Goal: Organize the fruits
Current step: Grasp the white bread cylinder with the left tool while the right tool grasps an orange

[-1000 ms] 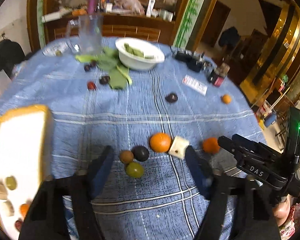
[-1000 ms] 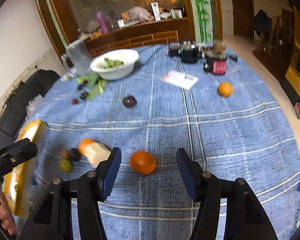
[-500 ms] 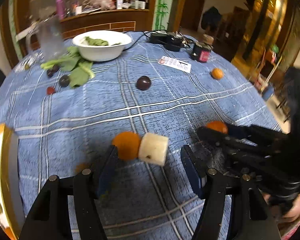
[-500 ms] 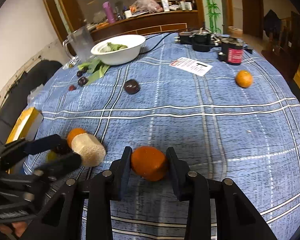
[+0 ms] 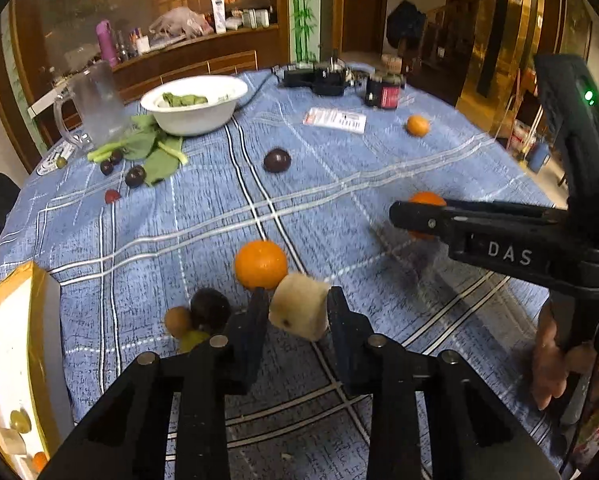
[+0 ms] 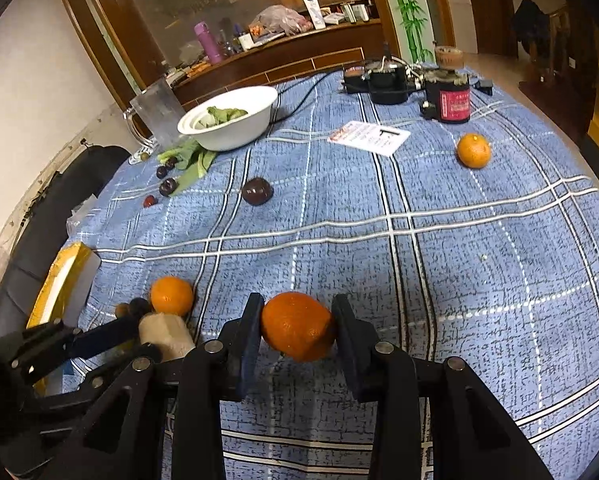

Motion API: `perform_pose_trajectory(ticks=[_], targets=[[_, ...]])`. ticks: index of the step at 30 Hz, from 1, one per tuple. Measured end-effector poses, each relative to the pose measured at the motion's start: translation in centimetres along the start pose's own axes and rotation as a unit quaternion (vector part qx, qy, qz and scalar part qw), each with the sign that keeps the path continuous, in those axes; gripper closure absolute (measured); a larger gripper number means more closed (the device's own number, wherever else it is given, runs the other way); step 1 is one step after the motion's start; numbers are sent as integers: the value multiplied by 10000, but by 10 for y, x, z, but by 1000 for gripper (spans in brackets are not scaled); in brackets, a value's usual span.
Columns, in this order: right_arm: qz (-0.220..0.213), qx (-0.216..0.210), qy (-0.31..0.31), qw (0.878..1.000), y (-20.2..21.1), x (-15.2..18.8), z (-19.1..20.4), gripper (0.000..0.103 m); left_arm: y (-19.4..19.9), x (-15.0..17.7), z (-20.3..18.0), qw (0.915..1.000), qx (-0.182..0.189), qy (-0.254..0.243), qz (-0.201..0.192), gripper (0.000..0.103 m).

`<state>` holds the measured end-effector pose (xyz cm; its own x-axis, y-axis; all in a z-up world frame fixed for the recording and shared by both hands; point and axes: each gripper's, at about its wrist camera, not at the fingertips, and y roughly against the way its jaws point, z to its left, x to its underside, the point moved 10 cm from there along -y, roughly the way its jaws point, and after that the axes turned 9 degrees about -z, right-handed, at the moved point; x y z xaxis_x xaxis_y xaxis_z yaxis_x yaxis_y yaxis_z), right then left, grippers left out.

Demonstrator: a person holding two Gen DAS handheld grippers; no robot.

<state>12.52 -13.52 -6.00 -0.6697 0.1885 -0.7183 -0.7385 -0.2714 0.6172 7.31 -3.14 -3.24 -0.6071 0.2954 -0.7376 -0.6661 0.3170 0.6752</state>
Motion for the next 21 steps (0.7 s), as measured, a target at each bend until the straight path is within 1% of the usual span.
perform_pose_trajectory(ticks=[2, 5, 8, 10, 12, 13, 15, 17, 21], targets=[[-19, -16, -31, 10000, 1, -1, 0, 66, -5, -2, -3, 10000, -41, -75, 4, 57], [25, 8, -57, 10000, 0, 0, -2, 66, -17, 0, -12, 9997, -54, -230, 51, 57], [53, 17, -93, 9999, -2, 1, -5, 66, -29, 10, -13, 9984, -279, -456, 201, 57], [58, 31, -92, 9999, -3, 2, -5, 66, -28, 14, -9, 9977, -409, -487, 229, 64], [69, 20, -105, 9999, -4, 2, -6, 66, -22, 13, -3, 9993, -247, -168, 231, 73], [65, -9, -113, 9999, -4, 2, -5, 66, -17, 11, 1, 9995, -253, -23, 204, 75], [39, -55, -93, 9999, -3, 1, -3, 66, -6, 9, 10, 9992, -354, 151, 102, 75], [-12, -87, -56, 9999, -2, 0, -1, 66, 10, 9, 19, 9984, -376, 419, 5, 75], [-201, -17, 85, 9998, 3, -3, 4, 66, 46, 13, 43, 9934, -608, 963, -169, 75]])
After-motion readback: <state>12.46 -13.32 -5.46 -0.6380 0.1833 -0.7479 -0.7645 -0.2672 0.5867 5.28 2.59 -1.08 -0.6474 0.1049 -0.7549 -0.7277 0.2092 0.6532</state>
